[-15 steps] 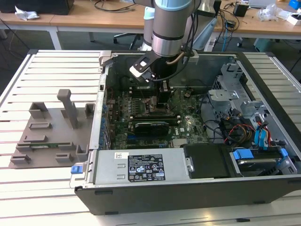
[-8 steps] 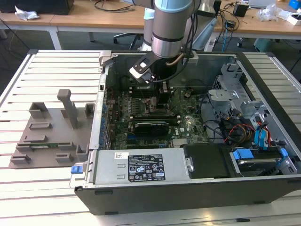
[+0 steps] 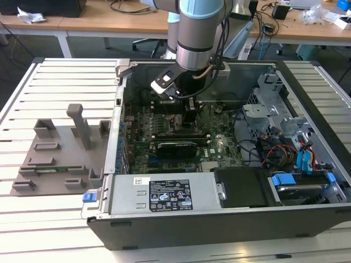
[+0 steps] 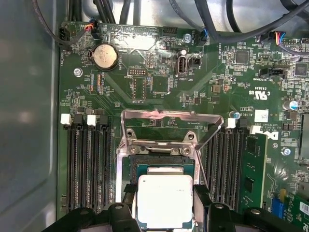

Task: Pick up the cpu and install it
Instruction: 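Place the cpu into insertion slot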

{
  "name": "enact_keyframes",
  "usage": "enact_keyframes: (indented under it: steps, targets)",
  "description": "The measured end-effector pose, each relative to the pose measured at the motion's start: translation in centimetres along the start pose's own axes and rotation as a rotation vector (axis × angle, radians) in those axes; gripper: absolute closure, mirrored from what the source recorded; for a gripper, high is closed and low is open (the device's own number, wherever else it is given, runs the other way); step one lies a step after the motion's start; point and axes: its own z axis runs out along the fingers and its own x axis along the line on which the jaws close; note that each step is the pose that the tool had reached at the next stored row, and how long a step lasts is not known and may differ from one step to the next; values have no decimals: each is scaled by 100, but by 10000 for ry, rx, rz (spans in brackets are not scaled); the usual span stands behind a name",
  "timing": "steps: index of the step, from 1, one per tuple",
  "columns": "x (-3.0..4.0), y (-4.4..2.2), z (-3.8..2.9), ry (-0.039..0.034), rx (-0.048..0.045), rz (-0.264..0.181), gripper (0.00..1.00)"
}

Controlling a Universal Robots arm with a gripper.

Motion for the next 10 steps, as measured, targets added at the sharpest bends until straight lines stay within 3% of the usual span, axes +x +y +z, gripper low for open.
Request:
enact_keyframes:
  steps: [8,10]
  targets:
    - [8,-4,77,2,3,38,45]
    - [42,-3,111,2,3,52,45]
